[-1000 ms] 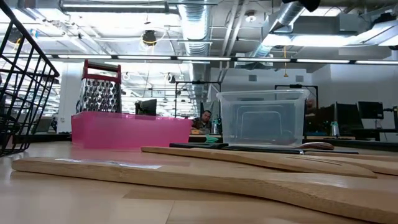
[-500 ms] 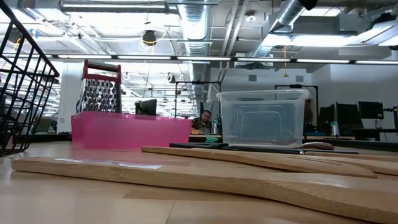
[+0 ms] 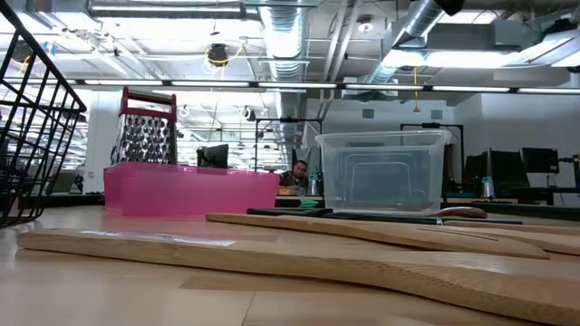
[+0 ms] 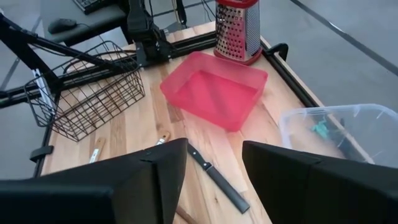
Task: Pick & Place Kitchen Items
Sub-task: Put the black kitchen knife into the wire basket
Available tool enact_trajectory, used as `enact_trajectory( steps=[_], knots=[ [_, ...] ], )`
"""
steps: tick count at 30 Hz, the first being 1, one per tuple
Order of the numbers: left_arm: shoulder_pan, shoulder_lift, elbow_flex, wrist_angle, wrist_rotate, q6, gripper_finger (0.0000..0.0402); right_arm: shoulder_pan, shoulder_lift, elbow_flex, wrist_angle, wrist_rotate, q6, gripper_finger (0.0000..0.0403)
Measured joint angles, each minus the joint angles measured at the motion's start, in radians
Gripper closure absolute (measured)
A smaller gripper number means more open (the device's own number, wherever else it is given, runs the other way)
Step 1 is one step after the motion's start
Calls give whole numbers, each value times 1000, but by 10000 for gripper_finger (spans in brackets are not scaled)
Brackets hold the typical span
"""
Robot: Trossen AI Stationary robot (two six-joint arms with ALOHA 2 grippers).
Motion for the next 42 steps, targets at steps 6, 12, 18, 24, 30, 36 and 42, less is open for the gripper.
enact_trajectory(
  steps=[6, 12, 18, 24, 30, 36, 42],
  knots=[
    [40, 119, 0, 2, -490, 162, 358, 0, 0, 0, -4, -1, 48, 230],
    [74, 202, 0, 3, -632, 234, 358, 0, 0, 0, -4, -2, 53, 230],
    [70, 207, 0, 5, -655, 234, 357, 0, 0, 0, -4, -2, 53, 230],
    [-66, 144, -1, -7, -679, 206, 354, 0, 0, 0, -4, -2, 53, 230],
    [-240, 46, 0, -93, -713, -62, 353, 0, 0, 0, -4, -9, 53, 230],
    [-441, 1, -2, -180, -911, -417, 353, 0, 0, 0, -5, -26, 48, 230],
    [-576, 17, -2, -172, -1101, -583, 353, 0, 0, 0, -8, -27, 45, 230]
  ],
)
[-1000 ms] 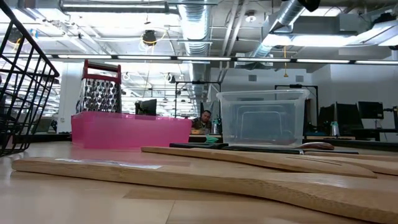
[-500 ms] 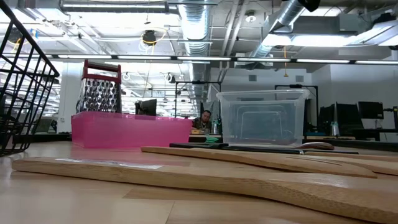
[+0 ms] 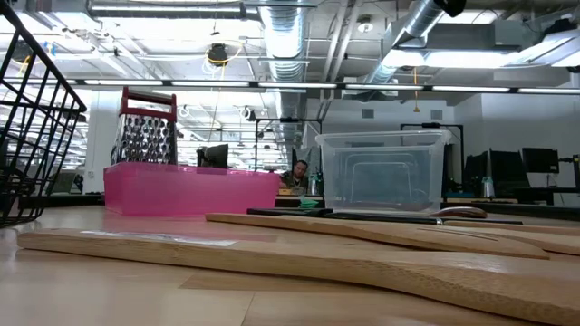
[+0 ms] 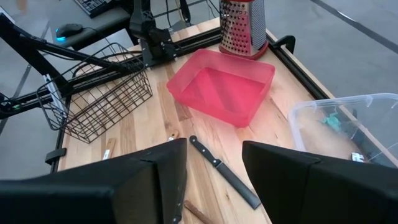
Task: Pick & Place Kitchen Items
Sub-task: Put the black kitchen knife into the wire basket
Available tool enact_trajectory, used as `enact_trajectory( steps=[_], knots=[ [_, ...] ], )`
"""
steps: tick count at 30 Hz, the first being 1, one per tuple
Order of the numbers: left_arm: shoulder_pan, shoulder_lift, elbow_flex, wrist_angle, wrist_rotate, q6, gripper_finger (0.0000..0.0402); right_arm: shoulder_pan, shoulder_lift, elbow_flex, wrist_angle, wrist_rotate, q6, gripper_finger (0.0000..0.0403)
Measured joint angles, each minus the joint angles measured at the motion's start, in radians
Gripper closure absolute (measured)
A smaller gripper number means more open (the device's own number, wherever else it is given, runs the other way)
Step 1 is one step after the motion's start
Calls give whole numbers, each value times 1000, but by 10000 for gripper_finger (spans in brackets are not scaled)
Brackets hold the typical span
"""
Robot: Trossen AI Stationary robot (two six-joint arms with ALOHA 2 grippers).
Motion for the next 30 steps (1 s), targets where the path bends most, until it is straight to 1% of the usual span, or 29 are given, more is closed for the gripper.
enact_trajectory(
  steps=[2, 6, 12, 15, 18, 21, 24, 28, 30],
  knots=[
    [-19, 17, 0, 1, 0, -45, 353, 0, 0, 0, 0, 0, 0, 230],
    [-48, 58, 0, -2, 0, -45, 353, 0, 0, 0, 0, 0, -3, 230],
    [-55, 128, 0, -5, 1, -100, 353, 0, 0, 0, 0, 1, -18, 230],
    [-63, 160, -5, -3, 1, -101, 353, 0, 0, 0, 0, 1, -18, 230],
    [-70, 164, -51, -4, 4, -158, 353, 0, 0, 0, 0, 1, -4, 230],
    [-79, 152, -122, -4, 3, -228, 353, 0, 0, 0, -1, 1, 15, 230],
    [-83, 134, -207, -3, 3, -339, 353, 0, 0, 0, -1, 1, 17, 230],
    [-131, 102, -316, 0, 18, -493, 353, 0, 1, 0, -2, 2, 37, 230],
    [-157, 85, -367, -1, 35, -544, 353, 0, 3, 0, -3, 2, 38, 230]
  ],
)
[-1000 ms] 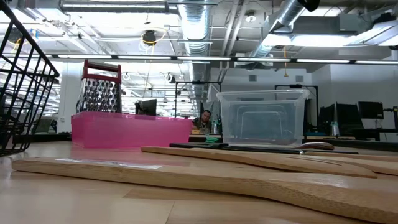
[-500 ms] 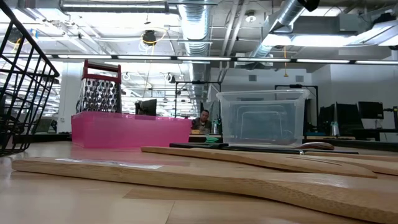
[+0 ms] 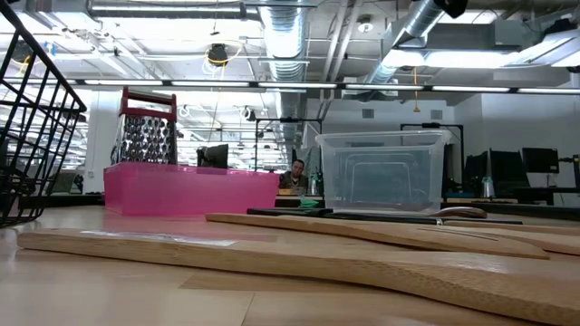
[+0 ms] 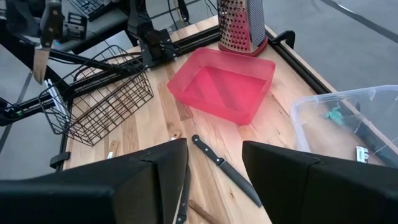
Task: Pick & Place Kitchen Items
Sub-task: Put the black kitchen knife into the wire basket
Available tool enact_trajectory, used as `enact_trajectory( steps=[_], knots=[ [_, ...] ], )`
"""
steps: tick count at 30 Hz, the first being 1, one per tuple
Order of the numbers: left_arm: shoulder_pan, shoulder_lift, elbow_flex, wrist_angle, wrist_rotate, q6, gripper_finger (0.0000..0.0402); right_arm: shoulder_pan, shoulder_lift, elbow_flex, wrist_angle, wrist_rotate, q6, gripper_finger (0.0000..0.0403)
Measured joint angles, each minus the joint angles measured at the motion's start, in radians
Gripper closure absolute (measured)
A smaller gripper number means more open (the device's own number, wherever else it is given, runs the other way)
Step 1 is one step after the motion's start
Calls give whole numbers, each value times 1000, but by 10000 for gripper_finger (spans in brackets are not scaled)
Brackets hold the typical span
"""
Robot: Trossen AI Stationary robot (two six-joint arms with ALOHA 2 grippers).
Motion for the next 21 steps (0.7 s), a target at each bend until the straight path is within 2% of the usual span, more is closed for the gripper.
enact_trajectory(
  steps=[8, 14, 21],
  knots=[
    [-87, -54, -163, 10, -1, -191, 353, -2, 37, 0, 0, 0, 22, 230],
    [-138, -54, -270, 12, 66, -392, 353, -2, 97, 0, -1, 0, 22, 230],
    [-187, -54, -345, 14, 74, -437, 353, -1, 147, 0, 0, -4, 23, 230]
  ],
)
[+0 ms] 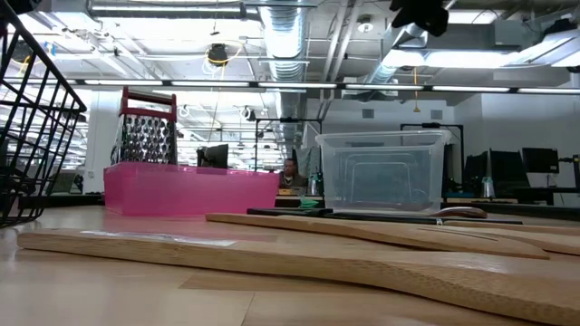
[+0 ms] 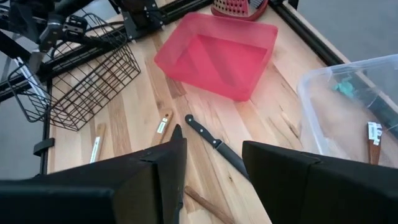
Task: Pick & Place Kitchen Items
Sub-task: Put the black kitchen knife into the wire basket
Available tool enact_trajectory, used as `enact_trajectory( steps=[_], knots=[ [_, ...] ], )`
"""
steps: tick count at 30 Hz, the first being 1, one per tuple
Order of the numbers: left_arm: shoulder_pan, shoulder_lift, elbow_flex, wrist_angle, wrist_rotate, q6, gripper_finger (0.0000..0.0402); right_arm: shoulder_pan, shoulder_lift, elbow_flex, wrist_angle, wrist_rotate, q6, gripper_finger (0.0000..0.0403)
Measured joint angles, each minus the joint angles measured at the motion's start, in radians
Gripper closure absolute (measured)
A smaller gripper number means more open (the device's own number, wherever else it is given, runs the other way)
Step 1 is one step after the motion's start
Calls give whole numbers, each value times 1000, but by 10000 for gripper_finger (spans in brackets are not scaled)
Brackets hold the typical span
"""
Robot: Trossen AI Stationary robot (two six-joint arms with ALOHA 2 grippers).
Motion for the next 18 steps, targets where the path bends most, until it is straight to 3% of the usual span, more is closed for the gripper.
enact_trajectory(
  steps=[4, 12, 18],
  knots=[
    [-9, 0, -46, 1, 47, -43, 353, 2, -1, 0, 10, -6, 1, 230],
    [2, 0, -78, 1, 286, -49, 353, 1, -12, 0, 7, -7, 52, 230],
    [34, -42, 1, 12, 534, 173, 353, 1, -13, 0, 7, -7, 51, 230]
  ],
)
